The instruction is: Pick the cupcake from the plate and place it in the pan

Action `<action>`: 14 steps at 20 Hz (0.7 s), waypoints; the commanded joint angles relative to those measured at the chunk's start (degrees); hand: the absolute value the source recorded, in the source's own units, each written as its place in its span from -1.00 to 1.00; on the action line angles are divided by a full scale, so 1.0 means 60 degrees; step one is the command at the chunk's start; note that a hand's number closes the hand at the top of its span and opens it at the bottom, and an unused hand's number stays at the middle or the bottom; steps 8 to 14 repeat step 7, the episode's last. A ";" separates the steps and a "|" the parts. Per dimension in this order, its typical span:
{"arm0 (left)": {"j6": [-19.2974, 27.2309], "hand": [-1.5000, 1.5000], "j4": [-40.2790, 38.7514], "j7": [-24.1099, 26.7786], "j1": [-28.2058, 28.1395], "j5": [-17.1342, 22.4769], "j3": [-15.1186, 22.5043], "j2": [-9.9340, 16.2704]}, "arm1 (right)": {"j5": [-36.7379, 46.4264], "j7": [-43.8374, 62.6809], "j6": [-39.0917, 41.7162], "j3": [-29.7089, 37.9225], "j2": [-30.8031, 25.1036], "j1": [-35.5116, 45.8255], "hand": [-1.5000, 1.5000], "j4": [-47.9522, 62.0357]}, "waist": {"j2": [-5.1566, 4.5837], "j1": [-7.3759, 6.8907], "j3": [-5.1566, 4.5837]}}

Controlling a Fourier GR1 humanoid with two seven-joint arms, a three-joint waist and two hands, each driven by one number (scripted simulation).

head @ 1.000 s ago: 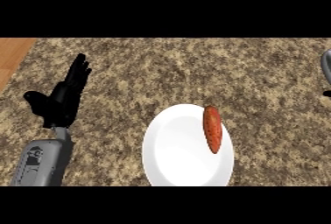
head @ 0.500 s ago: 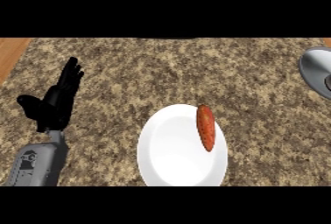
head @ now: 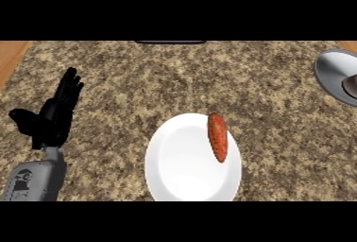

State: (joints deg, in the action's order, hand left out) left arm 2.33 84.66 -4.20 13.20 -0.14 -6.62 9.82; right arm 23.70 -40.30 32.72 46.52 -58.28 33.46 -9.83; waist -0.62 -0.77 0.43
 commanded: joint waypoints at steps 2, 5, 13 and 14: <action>-0.0106 0.00 0.0090 -0.0024 -0.0137 0.0036 -0.0061 0.0127 | -0.0225 -0.1406 0.2413 -0.0061 -0.0329 -0.0754 -1.00 -0.0139 | 0.0065 0.0103 -0.0018; 0.0122 0.00 0.0626 -0.0418 -0.0012 -0.0102 0.0182 -0.0065 | -0.0199 -0.1384 0.2115 -0.0254 -0.0345 -0.1006 -1.00 -0.0429 | 0.0067 0.0025 -0.0010; -0.0222 0.00 0.0460 -0.0238 -0.0197 0.0156 -0.0087 0.0215 | -0.0270 -0.1309 0.1770 -0.0318 -0.0215 -0.0940 -1.00 -0.0588 | 0.0050 -0.0031 -0.0020; -0.0222 0.00 0.0460 -0.0238 -0.0197 0.0156 -0.0087 0.0215 | -0.0270 -0.1309 0.1770 -0.0318 -0.0215 -0.0940 -1.00 -0.0588 | 0.0050 -0.0031 -0.0020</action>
